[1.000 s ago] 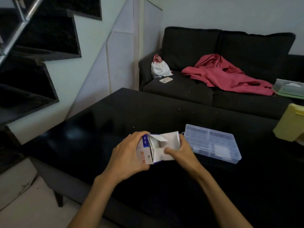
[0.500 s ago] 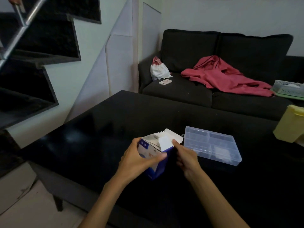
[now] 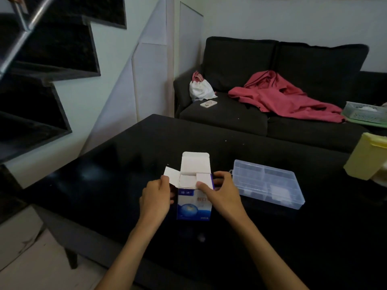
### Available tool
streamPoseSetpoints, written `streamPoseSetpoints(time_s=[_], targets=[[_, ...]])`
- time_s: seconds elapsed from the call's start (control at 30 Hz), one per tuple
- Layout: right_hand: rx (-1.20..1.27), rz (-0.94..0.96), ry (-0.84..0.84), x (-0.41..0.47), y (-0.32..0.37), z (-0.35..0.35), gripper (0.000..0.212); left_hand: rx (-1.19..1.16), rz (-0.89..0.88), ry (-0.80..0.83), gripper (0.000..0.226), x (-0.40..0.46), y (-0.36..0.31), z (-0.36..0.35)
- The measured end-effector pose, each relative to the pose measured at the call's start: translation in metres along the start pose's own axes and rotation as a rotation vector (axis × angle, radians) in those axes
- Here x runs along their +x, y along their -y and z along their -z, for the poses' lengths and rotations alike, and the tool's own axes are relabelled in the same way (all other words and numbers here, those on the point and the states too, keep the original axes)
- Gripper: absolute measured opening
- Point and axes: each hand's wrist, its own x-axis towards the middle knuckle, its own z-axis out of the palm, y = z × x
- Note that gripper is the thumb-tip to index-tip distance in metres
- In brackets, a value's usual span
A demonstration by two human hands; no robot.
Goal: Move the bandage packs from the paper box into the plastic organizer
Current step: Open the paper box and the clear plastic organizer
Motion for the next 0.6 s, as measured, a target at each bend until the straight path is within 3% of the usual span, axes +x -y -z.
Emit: streamPoseSetpoints(time_s=[0.13, 0.3, 0.47, 0.53, 0.6], targets=[[-0.060, 0.048, -0.020, 0.002, -0.004, -0.003, 0.068, -0.300, 0.079, 0.081, 0.027, -0.008, -0.008, 0.000], [0.110, 0.114, -0.097, 0.003, -0.008, -0.003, 0.029, -0.495, 0.142, 0.083, 0.028, -0.013, -0.012, -0.005], [0.075, 0.066, -0.093, 0.011, -0.001, -0.011, 0.066, -0.587, 0.233, 0.131, 0.020, -0.005, -0.010, 0.002], [0.075, 0.056, -0.106, 0.019, -0.001, -0.015, 0.054, -0.602, 0.215, 0.106, 0.021, -0.002, -0.011, 0.001], [0.312, -0.098, -0.101, 0.030, 0.000, -0.014, 0.035, -0.628, 0.202, 0.075, 0.027, 0.002, -0.009, 0.001]])
